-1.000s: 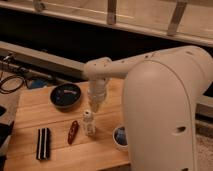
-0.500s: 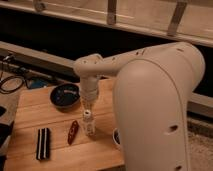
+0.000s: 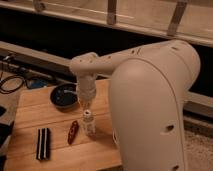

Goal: Knock the bottle over

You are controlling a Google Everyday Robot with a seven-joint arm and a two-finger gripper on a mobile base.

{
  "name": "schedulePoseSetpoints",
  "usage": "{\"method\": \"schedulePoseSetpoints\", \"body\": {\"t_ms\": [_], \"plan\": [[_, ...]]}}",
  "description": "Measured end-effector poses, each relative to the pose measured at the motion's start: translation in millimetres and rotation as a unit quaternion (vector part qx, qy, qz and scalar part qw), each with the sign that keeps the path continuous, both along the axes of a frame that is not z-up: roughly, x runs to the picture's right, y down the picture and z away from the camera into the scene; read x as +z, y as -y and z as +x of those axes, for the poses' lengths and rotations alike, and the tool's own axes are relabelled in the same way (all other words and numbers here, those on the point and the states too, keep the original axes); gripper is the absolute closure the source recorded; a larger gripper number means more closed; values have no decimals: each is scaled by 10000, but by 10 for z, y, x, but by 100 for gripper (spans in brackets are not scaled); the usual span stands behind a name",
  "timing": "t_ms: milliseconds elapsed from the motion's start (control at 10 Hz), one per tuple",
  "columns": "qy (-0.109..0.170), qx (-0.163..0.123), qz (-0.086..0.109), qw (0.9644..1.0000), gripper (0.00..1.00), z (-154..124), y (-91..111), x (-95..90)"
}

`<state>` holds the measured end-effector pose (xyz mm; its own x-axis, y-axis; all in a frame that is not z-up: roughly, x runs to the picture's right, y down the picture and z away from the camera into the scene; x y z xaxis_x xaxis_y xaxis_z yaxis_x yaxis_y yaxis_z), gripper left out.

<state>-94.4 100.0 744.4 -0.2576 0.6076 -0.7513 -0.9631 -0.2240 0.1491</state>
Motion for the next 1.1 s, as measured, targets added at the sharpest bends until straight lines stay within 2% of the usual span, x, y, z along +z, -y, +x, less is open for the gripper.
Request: {"method": "schedulePoseSetpoints", "body": {"t_ms": [100,300,600,800,1100], "plan": [[-25,-13,25,10000,100,20,13,1],[-165,151,159,9996,100,65,113,9],[-569,407,243,9973,100,570,335,102],[-845,536,164,9948,100,985,328,61],[-996,435,-168,9939,100,1148,106,-104]]}}
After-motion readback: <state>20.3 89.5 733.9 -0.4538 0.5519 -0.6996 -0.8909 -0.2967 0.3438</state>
